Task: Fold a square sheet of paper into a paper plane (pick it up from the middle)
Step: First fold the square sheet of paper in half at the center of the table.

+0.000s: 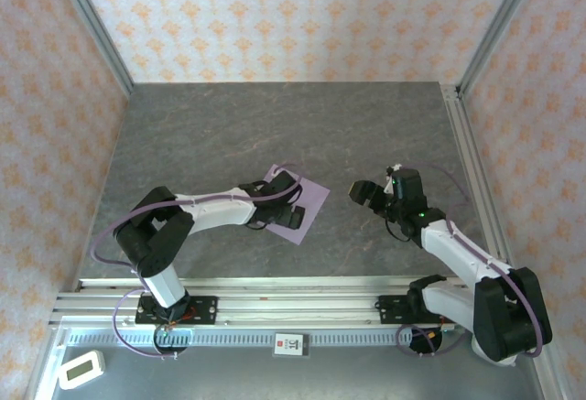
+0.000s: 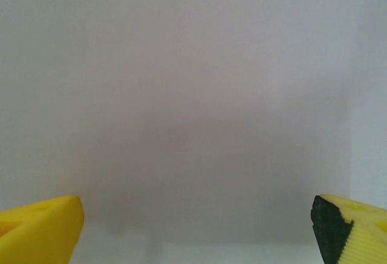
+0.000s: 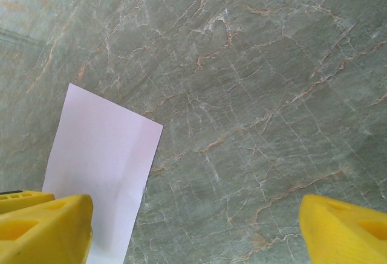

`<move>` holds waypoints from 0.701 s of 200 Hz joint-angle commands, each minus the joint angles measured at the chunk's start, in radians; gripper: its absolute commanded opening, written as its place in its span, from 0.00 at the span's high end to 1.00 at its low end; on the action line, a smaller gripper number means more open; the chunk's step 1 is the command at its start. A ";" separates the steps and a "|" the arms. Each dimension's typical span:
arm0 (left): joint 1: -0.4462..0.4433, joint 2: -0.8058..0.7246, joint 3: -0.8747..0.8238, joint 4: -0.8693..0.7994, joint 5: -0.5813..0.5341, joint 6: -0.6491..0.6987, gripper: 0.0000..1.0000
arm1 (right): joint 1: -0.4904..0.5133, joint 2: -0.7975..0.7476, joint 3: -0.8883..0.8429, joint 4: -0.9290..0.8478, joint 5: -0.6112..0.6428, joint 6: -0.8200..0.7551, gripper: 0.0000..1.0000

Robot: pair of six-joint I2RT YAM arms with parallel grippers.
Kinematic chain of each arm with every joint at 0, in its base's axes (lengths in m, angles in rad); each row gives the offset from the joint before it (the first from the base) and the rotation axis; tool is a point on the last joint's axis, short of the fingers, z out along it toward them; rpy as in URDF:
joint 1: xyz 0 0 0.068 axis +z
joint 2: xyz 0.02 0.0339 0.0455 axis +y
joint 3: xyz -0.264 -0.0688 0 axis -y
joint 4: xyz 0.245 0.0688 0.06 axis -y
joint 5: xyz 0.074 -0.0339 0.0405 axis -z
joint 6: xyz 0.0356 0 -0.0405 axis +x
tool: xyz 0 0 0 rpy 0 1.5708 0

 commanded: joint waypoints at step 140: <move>-0.034 -0.009 -0.082 0.038 -0.070 -0.069 0.23 | -0.006 -0.018 0.004 -0.007 0.010 -0.014 0.12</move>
